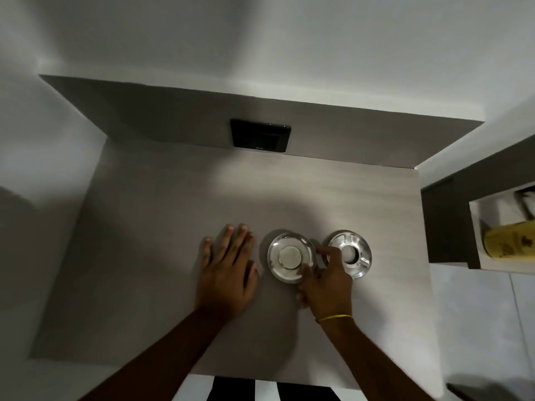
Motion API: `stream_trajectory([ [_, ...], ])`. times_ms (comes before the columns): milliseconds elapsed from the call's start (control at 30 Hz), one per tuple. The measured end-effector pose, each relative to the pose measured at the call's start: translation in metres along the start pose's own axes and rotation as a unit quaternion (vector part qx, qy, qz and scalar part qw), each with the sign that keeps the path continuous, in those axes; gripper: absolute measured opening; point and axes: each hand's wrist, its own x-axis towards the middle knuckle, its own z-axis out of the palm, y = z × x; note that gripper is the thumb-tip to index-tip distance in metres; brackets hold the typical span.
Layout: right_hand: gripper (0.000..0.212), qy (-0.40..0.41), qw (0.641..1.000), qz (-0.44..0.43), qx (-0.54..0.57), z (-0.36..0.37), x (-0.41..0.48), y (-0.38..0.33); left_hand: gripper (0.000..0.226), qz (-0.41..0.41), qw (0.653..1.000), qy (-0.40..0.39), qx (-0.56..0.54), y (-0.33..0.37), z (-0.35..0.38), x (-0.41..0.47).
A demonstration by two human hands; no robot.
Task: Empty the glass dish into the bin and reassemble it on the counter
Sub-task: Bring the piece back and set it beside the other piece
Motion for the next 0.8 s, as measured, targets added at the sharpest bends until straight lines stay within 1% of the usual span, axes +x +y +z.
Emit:
stream_trajectory([
  [100, 0.03, 0.04, 0.988, -0.087, -0.121, -0.013, 0.007, -0.004, 0.063, 0.0, 1.0, -0.001, 0.004, 0.0, -0.001, 0.0],
  [167, 0.023, 0.083, 0.963, -0.167, -0.193, -0.032, 0.014, -0.011, 0.061, 0.0, 1.0, -0.002, 0.007, 0.001, -0.002, 0.001],
  [233, 0.025, 0.105, 0.934, -0.201, -0.275, -0.051, 0.025, -0.019, 0.061, -0.001, 1.0, 0.001, 0.009, 0.002, -0.001, 0.002],
  [267, 0.035, 0.091, 0.921, -0.193, -0.326, -0.058, 0.031, -0.022, 0.061, -0.001, 1.0, 0.003, 0.009, 0.001, -0.001, 0.002],
  [333, 0.069, 0.015, 0.889, -0.149, -0.434, -0.066, 0.037, -0.027, 0.061, 0.0, 1.0, 0.007, 0.007, 0.001, 0.0, 0.001],
  [367, 0.082, -0.023, 0.875, -0.125, -0.466, -0.067, 0.037, -0.029, 0.061, 0.001, 1.0, 0.009, 0.006, 0.001, 0.0, 0.0],
  [400, 0.088, -0.054, 0.868, -0.113, -0.48, -0.067, 0.036, -0.031, 0.062, 0.001, 1.0, 0.012, 0.004, 0.0, 0.001, 0.0],
  [433, 0.09, -0.073, 0.863, -0.114, -0.487, -0.066, 0.035, -0.032, 0.062, 0.002, 1.0, 0.014, 0.003, 0.0, 0.002, 0.0],
  [500, 0.088, -0.08, 0.852, -0.128, -0.501, -0.064, 0.035, -0.032, 0.061, 0.002, 1.0, 0.016, 0.002, -0.001, 0.003, 0.001],
  [600, 0.088, -0.079, 0.826, -0.137, -0.54, -0.061, 0.039, -0.032, 0.062, -0.001, 1.0, 0.012, 0.002, 0.0, 0.002, 0.002],
  [733, 0.098, -0.084, 0.82, -0.135, -0.549, -0.059, 0.038, -0.037, 0.062, -0.001, 1.0, 0.009, 0.008, 0.001, 0.0, 0.002],
  [800, 0.104, -0.083, 0.824, -0.137, -0.544, -0.061, 0.037, -0.042, 0.062, 0.0, 1.0, 0.01, 0.008, 0.001, 0.0, 0.002],
])
